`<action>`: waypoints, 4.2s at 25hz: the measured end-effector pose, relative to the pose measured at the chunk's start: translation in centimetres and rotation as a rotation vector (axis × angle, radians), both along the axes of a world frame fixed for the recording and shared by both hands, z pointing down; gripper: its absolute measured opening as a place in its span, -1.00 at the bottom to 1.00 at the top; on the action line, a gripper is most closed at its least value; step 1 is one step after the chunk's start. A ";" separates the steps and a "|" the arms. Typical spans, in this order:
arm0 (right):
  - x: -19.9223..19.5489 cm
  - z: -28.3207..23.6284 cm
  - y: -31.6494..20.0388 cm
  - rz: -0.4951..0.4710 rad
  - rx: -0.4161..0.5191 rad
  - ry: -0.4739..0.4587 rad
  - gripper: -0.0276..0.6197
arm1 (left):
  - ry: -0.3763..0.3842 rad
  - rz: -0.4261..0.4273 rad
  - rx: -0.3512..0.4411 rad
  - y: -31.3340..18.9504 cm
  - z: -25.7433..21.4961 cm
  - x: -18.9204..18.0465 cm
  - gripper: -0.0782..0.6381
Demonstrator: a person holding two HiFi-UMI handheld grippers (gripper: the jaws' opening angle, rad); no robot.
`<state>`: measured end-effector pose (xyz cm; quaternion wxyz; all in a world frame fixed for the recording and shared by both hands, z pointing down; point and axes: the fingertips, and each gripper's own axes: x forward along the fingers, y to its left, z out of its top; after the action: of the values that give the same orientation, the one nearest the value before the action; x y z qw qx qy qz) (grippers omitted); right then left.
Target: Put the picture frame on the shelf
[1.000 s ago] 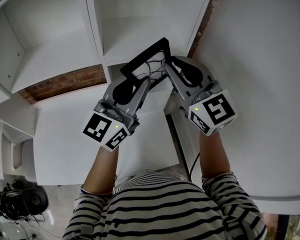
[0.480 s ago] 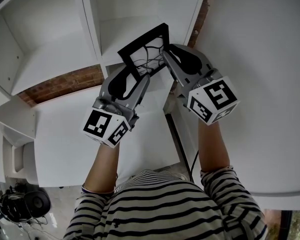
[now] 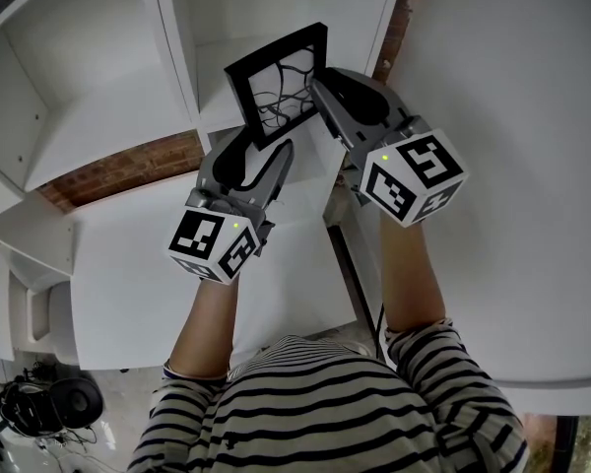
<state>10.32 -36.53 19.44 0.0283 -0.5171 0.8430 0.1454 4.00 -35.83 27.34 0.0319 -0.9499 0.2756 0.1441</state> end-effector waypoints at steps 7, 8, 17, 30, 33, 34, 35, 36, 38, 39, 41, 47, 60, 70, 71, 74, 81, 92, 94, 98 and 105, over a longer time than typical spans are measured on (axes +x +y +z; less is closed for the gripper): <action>-0.2 -2.6 -1.0 0.002 -0.004 -0.036 -0.73 | -0.023 0.000 -0.043 -0.5 -0.8 0.0 -0.13; -0.2 -3.1 -1.4 0.003 -0.006 -0.040 -0.73 | -0.025 0.001 -0.048 -0.8 -1.0 0.1 -0.13; 0.5 -4.7 -5.6 0.024 -0.031 -0.094 -0.73 | -0.052 -0.007 -0.083 -3.0 -1.5 0.7 -0.14; 1.9 -2.2 -9.2 0.096 -0.079 -0.144 -0.73 | -0.073 0.035 -0.084 -3.1 0.1 1.8 -0.20; 2.0 -2.0 -9.5 0.107 -0.086 -0.145 -0.73 | -0.070 0.046 -0.082 -3.1 -0.1 1.9 -0.28; 2.1 -2.0 -9.6 0.109 -0.087 -0.147 -0.73 | -0.069 0.049 -0.081 -3.1 -0.1 1.9 -0.32; 2.1 -2.0 -9.7 0.110 -0.086 -0.149 -0.73 | -0.068 0.054 -0.080 -3.1 -0.1 2.0 -0.35; 2.2 -1.9 -9.7 0.111 -0.086 -0.151 -0.73 | -0.067 0.059 -0.080 -3.1 0.0 2.1 -0.39; 2.3 -1.8 -9.9 0.115 -0.085 -0.153 -0.73 | -0.067 0.069 -0.080 -3.1 0.1 2.2 -0.54; 2.3 -1.8 -10.0 0.117 -0.086 -0.156 -0.73 | -0.068 0.073 -0.081 -3.1 0.2 2.3 -0.59; 2.4 -1.7 -10.1 0.121 -0.090 -0.162 -0.73 | -0.071 0.079 -0.079 -3.1 0.3 2.4 -0.67; 2.6 -1.3 -10.6 0.132 -0.097 -0.168 -0.73 | -0.095 0.076 -0.071 -3.4 0.5 2.9 -0.73; 2.7 -1.1 -11.0 0.154 -0.112 -0.125 -0.73 | -0.099 0.083 -0.075 -3.7 0.7 3.4 -0.75; 2.7 -0.7 -11.3 0.175 -0.158 -0.088 -0.73 | -0.093 0.088 -0.077 -3.8 0.7 3.3 -0.75; 2.7 -0.6 -11.3 0.173 -0.164 -0.086 -0.73 | -0.093 0.088 -0.077 -3.8 0.7 3.3 -0.75; 2.7 -0.7 -11.3 0.166 -0.174 -0.087 -0.73 | -0.093 0.089 -0.077 -3.7 0.6 3.3 -0.75; 2.7 -0.6 -11.4 0.163 -0.171 -0.090 -0.73 | -0.095 0.084 -0.072 -3.7 0.5 3.3 -0.75; 2.6 -0.7 -11.2 0.164 -0.160 -0.079 -0.73 | -0.102 0.083 -0.081 -3.5 0.5 3.4 -0.75; 2.6 -0.7 -11.3 0.167 -0.159 -0.075 -0.73 | -0.102 0.085 -0.084 -3.5 0.5 3.4 -0.75; 2.6 -0.7 -11.3 0.170 -0.154 -0.068 -0.73 | -0.099 0.086 -0.087 -3.5 0.5 3.4 -0.75; 2.5 -0.7 -11.2 0.165 -0.142 -0.056 -0.73 | -0.098 0.083 -0.088 -3.5 0.5 3.3 -0.75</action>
<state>12.78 -47.69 18.73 0.0030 -0.5892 0.8047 0.0728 7.33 -39.32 27.84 -0.0027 -0.9668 0.2403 0.0865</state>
